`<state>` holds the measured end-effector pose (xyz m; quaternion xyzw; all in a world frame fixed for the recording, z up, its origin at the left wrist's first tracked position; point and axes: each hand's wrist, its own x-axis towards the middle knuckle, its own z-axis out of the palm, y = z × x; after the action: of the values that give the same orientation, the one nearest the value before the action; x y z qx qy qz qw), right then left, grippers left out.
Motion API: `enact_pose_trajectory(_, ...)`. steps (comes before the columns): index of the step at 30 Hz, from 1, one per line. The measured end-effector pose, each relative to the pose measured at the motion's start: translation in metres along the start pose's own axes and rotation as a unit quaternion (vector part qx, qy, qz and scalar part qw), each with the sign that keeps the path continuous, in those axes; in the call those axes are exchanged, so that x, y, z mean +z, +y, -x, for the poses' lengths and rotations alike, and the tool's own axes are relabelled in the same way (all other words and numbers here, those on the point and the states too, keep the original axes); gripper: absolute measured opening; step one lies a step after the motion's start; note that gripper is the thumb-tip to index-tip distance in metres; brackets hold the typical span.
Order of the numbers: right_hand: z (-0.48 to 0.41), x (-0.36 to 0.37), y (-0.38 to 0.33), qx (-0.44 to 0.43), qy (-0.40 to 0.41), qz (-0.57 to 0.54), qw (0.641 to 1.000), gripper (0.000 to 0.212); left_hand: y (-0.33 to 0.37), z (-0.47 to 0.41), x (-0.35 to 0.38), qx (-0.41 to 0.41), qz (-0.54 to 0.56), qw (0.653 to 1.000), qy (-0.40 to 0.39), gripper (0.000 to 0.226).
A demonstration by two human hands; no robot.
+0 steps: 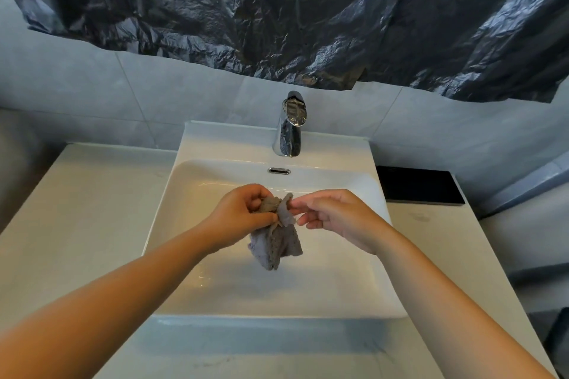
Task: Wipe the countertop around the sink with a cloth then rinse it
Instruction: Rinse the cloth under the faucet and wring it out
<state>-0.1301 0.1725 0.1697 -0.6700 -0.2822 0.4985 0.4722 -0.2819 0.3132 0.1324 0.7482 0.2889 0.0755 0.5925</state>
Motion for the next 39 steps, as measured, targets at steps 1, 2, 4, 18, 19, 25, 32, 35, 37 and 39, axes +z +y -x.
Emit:
enact_pose_trajectory(1, 0.001, -0.004, 0.001, -0.020, 0.021, 0.035, 0.999, 0.023, 0.000, 0.000, -0.002, -0.012, 0.025, 0.999, -0.016, 0.014)
enact_pose_trajectory(2, 0.002, -0.008, 0.003, -0.051, 0.051, 0.100, 0.992, 0.025, 0.002, 0.000, -0.005, -0.030, 0.059, 0.997, -0.038, 0.012)
enact_pose_trajectory(4, 0.002, -0.012, 0.010, -0.098, 0.072, 0.195, 0.973, 0.031, 0.004, 0.002, -0.012, -0.076, 0.140, 0.982, -0.097, 0.017)
enact_pose_trajectory(18, -0.002, 0.007, 0.018, -0.020, 0.022, 0.012, 0.999, 0.022, 0.011, 0.000, -0.044, -0.103, 0.177, 0.969, -0.141, 0.039)
enact_pose_trajectory(19, -0.002, 0.006, 0.016, -0.040, 0.024, 0.056, 0.997, 0.027, 0.009, 0.001, -0.045, -0.101, 0.157, 0.973, -0.136, 0.043)
enact_pose_trajectory(25, 0.001, 0.001, -0.003, -0.083, 0.009, 0.103, 0.991, 0.018, 0.000, 0.002, -0.047, -0.059, 0.066, 0.986, -0.142, 0.029)
enact_pose_trajectory(32, -0.004, 0.000, -0.003, -0.101, -0.003, 0.189, 0.977, 0.012, -0.006, 0.003, -0.049, -0.053, 0.034, 0.980, -0.186, 0.015)
enact_pose_trajectory(35, -0.011, 0.013, 0.021, -0.072, 0.001, 0.183, 0.981, 0.017, -0.006, 0.004, -0.052, -0.064, 0.073, 0.977, -0.192, 0.016)
enact_pose_trajectory(37, -0.016, 0.022, 0.033, -0.069, -0.003, 0.169, 0.983, 0.020, -0.005, 0.004, -0.056, -0.069, 0.112, 0.972, -0.194, 0.016)
enact_pose_trajectory(39, -0.020, 0.027, 0.036, -0.071, -0.012, 0.151, 0.986, 0.024, -0.001, 0.006, -0.059, -0.063, 0.132, 0.968, -0.204, 0.015)
